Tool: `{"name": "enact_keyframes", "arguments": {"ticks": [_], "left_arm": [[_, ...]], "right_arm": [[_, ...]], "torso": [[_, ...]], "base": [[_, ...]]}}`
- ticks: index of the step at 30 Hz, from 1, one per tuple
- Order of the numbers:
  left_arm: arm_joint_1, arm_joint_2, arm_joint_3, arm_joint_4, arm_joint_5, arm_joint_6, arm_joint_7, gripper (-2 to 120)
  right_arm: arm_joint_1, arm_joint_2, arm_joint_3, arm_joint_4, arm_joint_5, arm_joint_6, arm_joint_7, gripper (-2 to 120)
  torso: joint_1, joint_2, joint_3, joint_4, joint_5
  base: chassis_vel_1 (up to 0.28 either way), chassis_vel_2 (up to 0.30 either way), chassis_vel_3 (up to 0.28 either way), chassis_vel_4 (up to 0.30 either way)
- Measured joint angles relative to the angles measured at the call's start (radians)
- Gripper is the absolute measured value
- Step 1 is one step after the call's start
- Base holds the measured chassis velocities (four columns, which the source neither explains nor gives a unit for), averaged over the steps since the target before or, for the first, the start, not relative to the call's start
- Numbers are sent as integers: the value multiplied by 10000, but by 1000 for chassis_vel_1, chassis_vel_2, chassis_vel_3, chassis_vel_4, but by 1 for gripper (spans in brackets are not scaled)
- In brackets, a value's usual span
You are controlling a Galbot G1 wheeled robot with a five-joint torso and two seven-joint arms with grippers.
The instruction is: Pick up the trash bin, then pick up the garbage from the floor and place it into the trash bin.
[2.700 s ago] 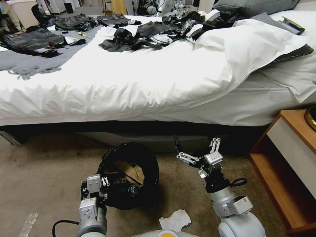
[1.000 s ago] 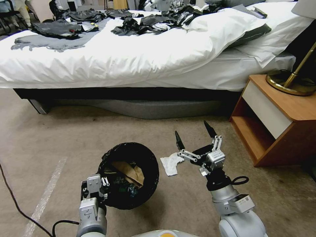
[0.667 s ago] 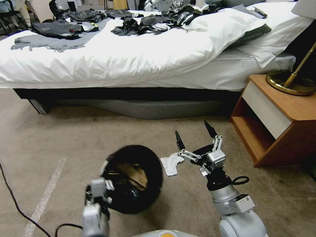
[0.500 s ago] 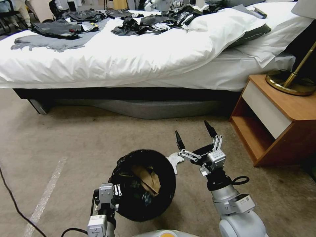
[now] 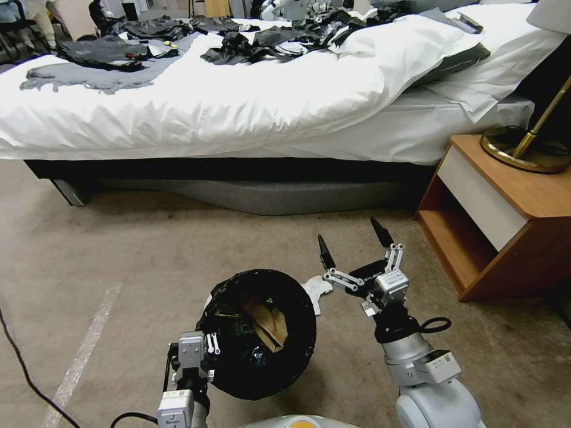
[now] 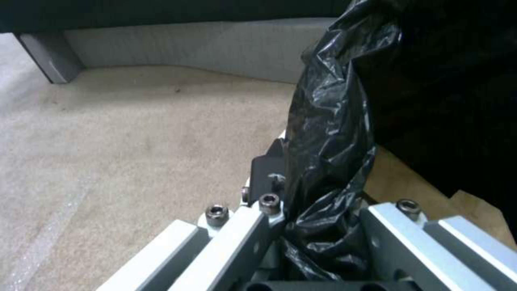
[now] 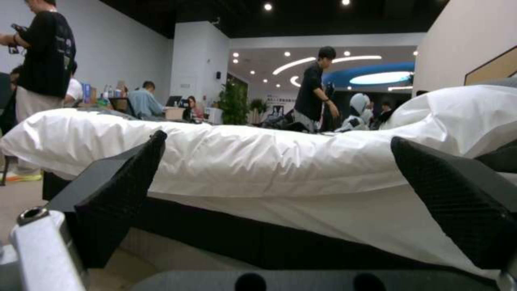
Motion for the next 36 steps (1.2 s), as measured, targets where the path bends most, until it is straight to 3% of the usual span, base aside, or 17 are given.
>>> {"name": "enact_keyframes", "arguments": {"ticks": [8,18,26,33,36], "left_arm": [[-19,0,-196,0,-72,18,-39,1],[-78,-3,-467,-30,-327,23,-61,1],[-113,-17,-575,-49,-458,8,-66,1],[-217,-34,-684,-54,-595,18,-67,1],[-253,-33,-703,-55,-621,39,-66,1]], "right_arm": [[-4,-50,26,3,79,-12,-11,100],[186,-458,-307,-593,804,-814,287,100],[949,-1034,-726,-1674,1828,-2083,755,100],[2150,-2100,-1508,-2891,3269,-4004,850,100],[2385,-2233,-1666,-3090,3519,-4294,823,100]], "torso": [[0,0,0,0,0],[0,0,0,0,-1],[0,0,1,1,1],[0,0,1,0,-1],[-1,0,1,0,1]], "base": [[0,0,0,0],[0,0,0,0],[0,0,0,0],[0,0,0,0],[0,0,0,0]]}}
